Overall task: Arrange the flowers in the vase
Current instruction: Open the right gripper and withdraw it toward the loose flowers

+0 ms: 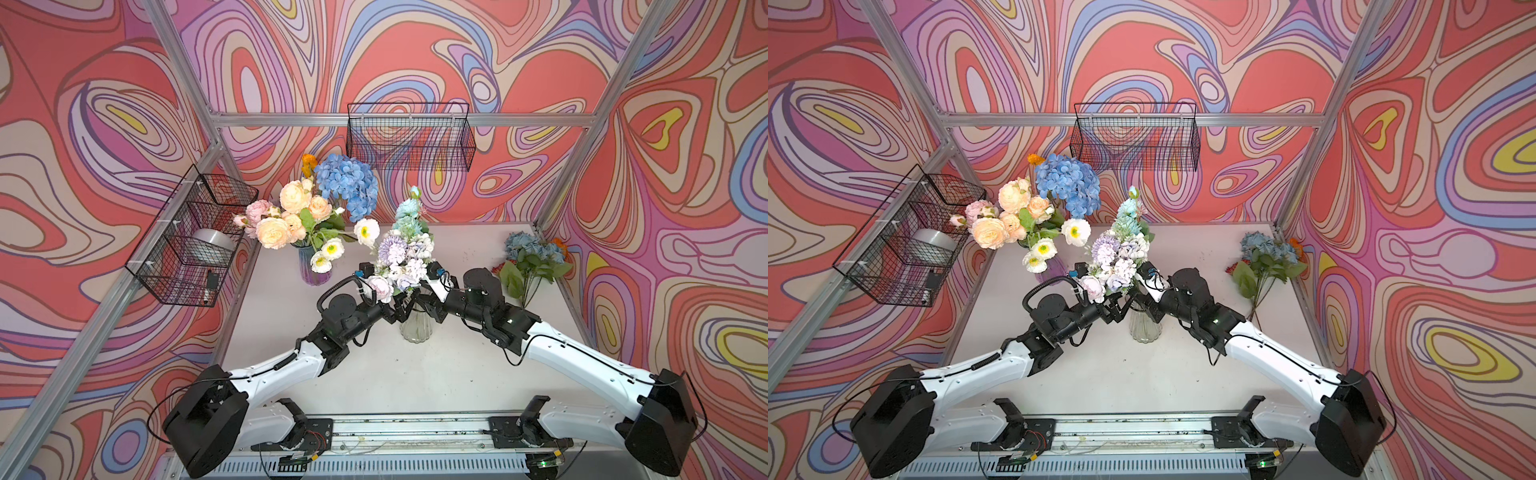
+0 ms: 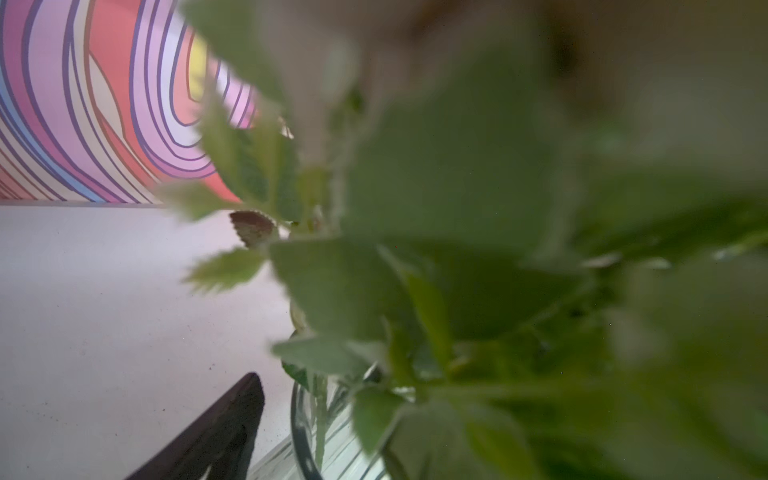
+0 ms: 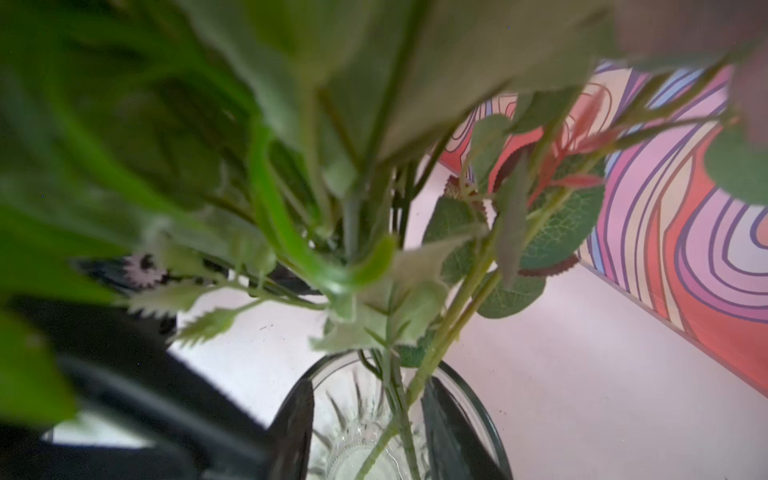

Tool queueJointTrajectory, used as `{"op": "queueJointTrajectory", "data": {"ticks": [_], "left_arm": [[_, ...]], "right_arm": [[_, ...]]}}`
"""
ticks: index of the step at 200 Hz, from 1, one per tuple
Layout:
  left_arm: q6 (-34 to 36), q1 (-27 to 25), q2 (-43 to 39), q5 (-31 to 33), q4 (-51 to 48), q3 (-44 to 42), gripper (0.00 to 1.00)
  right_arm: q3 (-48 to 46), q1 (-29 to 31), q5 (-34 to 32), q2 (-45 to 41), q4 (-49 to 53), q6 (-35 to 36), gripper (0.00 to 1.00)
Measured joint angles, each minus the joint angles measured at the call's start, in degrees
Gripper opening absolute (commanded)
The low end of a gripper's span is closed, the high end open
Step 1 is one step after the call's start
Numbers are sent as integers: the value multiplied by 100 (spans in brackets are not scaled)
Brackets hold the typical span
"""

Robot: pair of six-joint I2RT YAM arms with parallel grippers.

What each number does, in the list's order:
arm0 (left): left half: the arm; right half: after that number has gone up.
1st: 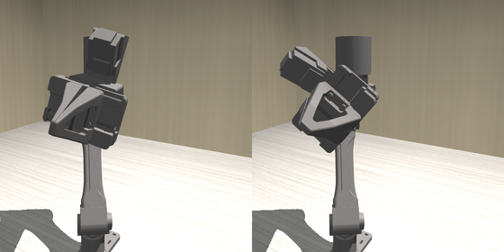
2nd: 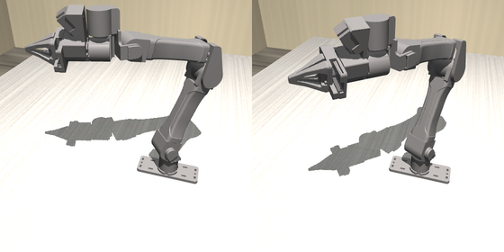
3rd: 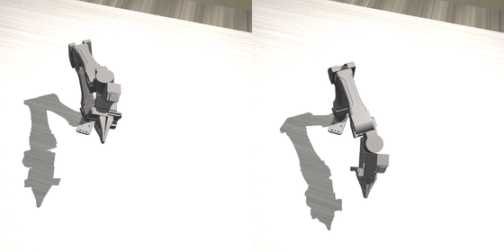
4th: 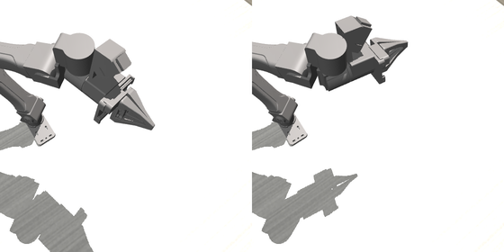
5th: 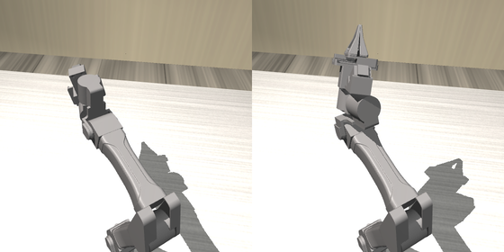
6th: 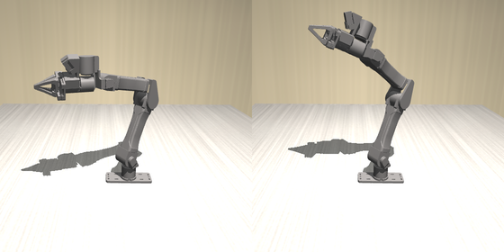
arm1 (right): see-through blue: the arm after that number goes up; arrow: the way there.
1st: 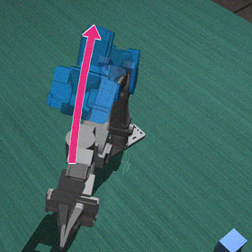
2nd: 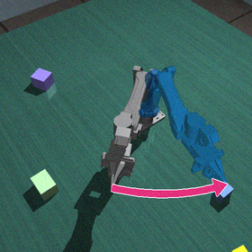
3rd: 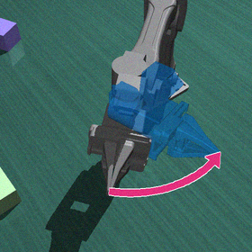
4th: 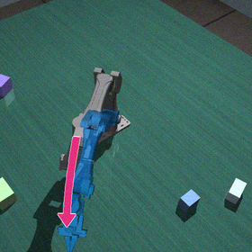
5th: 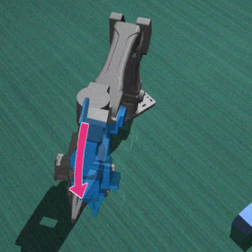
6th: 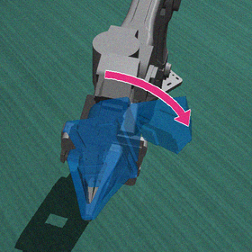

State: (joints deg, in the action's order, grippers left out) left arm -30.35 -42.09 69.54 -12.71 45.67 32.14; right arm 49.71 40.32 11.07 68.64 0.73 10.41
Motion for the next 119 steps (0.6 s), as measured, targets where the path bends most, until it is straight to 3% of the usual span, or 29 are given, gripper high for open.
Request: {"op": "queueJointTrajectory", "data": {"ticks": [39, 87, 119], "left_arm": [[262, -162, -164, 363, -138, 4, 95], [232, -173, -175, 1246, -481, 4, 98], [199, -173, -168, 1399, -566, 4, 98]], "right_arm": [[-90, 0, 7, 37, -262, 2, 44], [-90, 0, 35, 116, -446, -20, 38], [-90, 0, -15, 114, -459, -42, 38]]}}
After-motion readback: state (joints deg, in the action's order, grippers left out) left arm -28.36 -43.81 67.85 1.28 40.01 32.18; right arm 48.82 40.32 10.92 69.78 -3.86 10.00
